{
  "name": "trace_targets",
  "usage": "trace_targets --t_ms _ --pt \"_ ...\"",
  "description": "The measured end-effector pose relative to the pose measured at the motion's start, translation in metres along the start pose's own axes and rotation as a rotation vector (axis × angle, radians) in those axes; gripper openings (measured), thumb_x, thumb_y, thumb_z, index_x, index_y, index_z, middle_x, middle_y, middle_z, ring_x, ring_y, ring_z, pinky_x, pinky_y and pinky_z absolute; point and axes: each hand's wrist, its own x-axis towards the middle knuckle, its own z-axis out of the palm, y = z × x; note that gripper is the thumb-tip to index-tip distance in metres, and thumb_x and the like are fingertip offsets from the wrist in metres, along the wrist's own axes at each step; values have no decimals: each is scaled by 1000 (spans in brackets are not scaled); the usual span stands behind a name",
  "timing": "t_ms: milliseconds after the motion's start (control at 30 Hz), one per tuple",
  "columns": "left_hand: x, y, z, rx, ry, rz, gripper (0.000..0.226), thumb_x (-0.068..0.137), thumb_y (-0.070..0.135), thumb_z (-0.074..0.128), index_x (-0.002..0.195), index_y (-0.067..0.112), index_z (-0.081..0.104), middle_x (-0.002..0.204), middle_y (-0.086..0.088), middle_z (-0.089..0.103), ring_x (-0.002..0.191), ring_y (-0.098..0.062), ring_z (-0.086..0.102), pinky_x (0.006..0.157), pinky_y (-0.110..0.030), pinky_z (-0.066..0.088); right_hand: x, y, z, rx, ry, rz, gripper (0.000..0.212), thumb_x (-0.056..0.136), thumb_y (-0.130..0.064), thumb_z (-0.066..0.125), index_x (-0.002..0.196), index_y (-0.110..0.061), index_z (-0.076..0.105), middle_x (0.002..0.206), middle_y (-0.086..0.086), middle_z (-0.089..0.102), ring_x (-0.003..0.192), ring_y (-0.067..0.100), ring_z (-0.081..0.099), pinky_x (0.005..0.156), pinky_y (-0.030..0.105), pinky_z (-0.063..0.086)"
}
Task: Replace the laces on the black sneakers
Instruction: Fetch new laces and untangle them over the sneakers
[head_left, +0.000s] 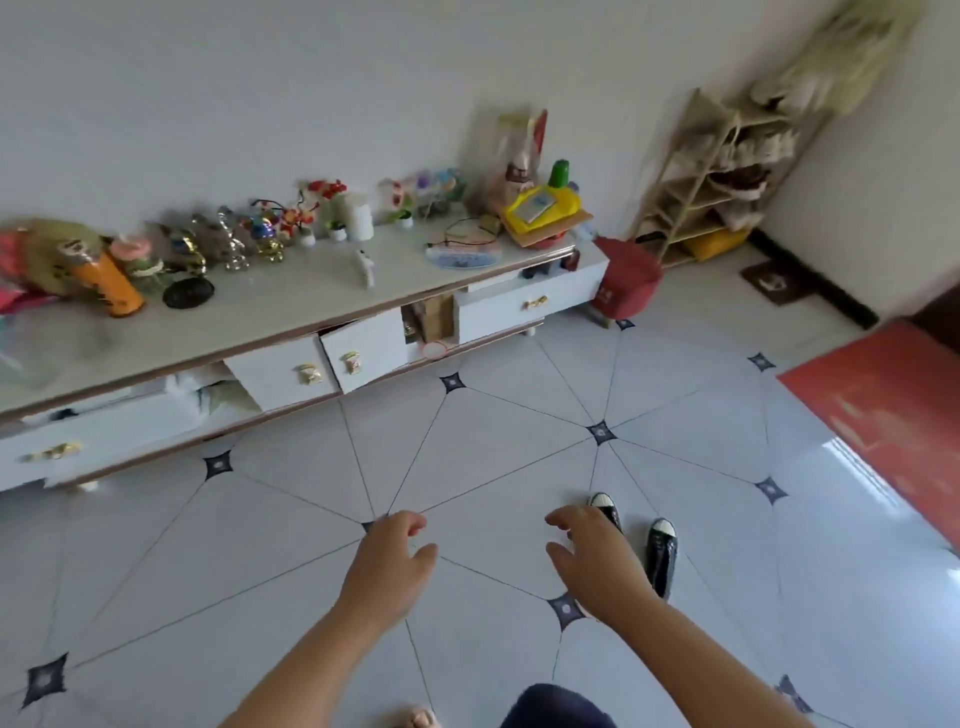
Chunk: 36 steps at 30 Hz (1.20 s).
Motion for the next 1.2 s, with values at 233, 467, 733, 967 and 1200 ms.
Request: trace_targets --t_ms 233,467,733,967,1200 --pt "107 60 -3 25 -98 116 34 89 22 55 122 15 50 119 0 50 109 -12 48 93 -23 37 70 12 -46 21 80 127 35 91 -21 49 126 -23 51 129 -3 47 113 13 50 88 21 38" --pt "225 158 7 60 -115 218 34 89 21 54 122 15 50 118 0 50 103 -10 47 88 -19 36 173 35 -118 54 157 108 35 92 -22 50 126 -23 49 129 -3 47 115 12 47 94 22 37" --pt "336 284 27 45 -156 392 32 89 22 54 120 17 50 114 4 50 97 -4 45 78 -14 33 266 70 -225 136 303 129 33 92 -20 51 126 -22 51 124 -6 49 100 6 49 80 14 35" --pt "461 374 69 79 -260 492 32 90 25 54 122 19 48 111 8 48 98 -2 43 79 -13 36 366 117 -292 160 377 285 35 92 -20 52 127 -22 50 128 -5 48 114 10 48 89 17 36" --pt "590 470 104 146 -381 566 35 90 24 53 124 17 48 123 2 50 99 -3 42 84 -16 38 465 149 -367 183 440 439 34 93 -23 50 128 -22 49 130 -5 47 117 11 47 94 22 40"
